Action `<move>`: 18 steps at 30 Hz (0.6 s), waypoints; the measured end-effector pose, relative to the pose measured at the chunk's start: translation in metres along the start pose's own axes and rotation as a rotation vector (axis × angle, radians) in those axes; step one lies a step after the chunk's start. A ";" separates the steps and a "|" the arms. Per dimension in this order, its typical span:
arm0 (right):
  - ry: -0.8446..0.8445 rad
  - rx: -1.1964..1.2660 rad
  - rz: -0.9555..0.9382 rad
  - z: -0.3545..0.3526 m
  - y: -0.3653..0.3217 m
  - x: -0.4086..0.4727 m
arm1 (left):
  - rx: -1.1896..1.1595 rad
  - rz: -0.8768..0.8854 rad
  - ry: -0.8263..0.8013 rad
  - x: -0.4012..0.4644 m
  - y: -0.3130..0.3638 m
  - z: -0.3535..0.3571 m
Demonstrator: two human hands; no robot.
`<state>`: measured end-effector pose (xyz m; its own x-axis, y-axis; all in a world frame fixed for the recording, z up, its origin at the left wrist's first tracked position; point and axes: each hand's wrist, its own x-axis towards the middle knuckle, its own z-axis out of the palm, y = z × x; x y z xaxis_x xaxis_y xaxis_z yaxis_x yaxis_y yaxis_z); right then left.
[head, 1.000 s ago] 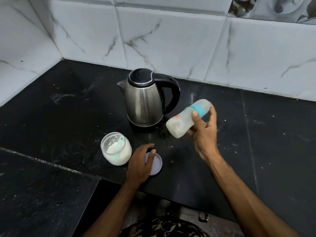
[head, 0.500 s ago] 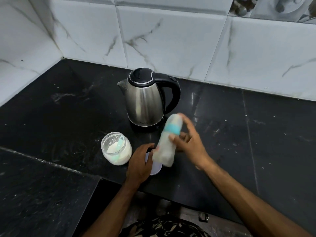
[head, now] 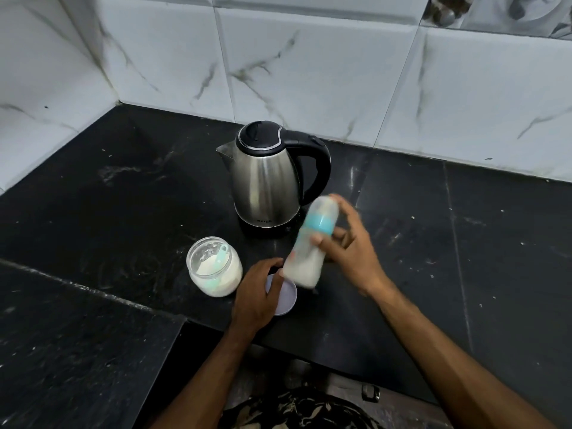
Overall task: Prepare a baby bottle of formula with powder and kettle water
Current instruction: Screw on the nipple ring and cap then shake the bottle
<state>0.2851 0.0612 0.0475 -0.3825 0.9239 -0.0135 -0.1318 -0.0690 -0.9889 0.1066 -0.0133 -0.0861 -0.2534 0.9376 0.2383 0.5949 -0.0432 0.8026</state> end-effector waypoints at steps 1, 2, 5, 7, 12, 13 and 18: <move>0.120 0.058 -0.005 -0.003 -0.003 0.006 | 0.010 -0.003 0.010 0.000 0.002 0.000; 0.224 0.128 -0.013 -0.007 -0.006 0.012 | 0.013 -0.008 0.018 0.000 0.004 0.000; 0.280 0.221 -0.015 -0.006 -0.001 0.012 | 0.016 -0.012 0.017 0.001 0.006 0.000; 0.096 0.103 0.037 0.002 0.006 -0.003 | 0.011 0.001 0.008 0.001 0.002 0.000; 0.167 0.136 0.020 -0.003 0.003 -0.001 | 0.007 -0.010 0.011 0.000 0.001 0.000; 0.270 0.210 0.002 -0.007 0.001 0.005 | 0.005 -0.014 0.022 0.000 0.005 0.000; 0.087 0.101 0.064 0.002 0.008 -0.009 | 0.005 -0.009 -0.002 0.001 0.002 0.000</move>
<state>0.2855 0.0518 0.0404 -0.3130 0.9452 -0.0931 -0.2023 -0.1621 -0.9658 0.1070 -0.0126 -0.0844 -0.2568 0.9386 0.2303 0.5968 -0.0334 0.8017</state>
